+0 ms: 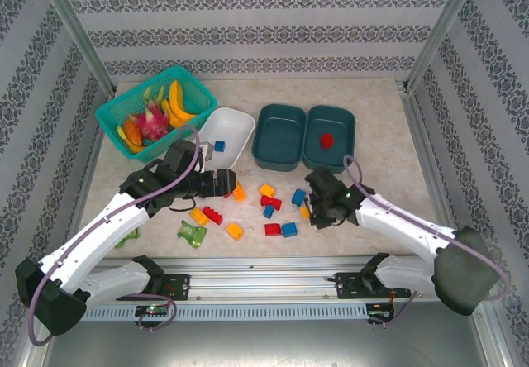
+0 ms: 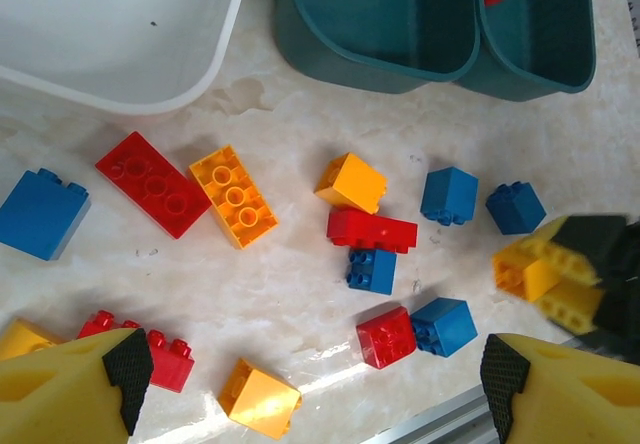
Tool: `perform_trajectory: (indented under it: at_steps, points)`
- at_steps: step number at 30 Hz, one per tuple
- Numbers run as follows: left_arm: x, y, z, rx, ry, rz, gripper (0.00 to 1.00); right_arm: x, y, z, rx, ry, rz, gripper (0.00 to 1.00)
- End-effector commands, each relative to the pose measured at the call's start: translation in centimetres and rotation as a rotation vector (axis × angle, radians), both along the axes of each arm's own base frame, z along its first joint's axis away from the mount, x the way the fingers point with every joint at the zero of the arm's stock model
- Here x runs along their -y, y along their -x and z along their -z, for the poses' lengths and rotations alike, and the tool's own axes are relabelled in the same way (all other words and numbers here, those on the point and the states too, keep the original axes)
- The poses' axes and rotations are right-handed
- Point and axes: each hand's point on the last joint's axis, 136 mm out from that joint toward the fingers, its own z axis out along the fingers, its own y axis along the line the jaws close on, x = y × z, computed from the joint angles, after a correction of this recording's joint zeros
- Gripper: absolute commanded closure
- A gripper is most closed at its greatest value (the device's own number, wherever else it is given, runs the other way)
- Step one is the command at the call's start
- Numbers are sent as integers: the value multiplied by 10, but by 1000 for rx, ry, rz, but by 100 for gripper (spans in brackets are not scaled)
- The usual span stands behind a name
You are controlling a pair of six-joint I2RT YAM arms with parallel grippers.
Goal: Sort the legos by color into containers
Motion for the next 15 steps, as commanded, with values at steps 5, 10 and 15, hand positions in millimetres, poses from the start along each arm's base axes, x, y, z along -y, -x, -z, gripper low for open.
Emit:
perform_trajectory:
  at_steps: [5,10,15]
  points:
    - [13,-25,-58,128,169,-109,9,-12,-78,-68,223,229,-348,77]
    - [18,-40,-83,174,198,-138,8,-44,-145,-67,241,303,-518,77]
    - [17,-48,-88,172,174,-156,8,-57,-200,-36,168,313,-566,77]
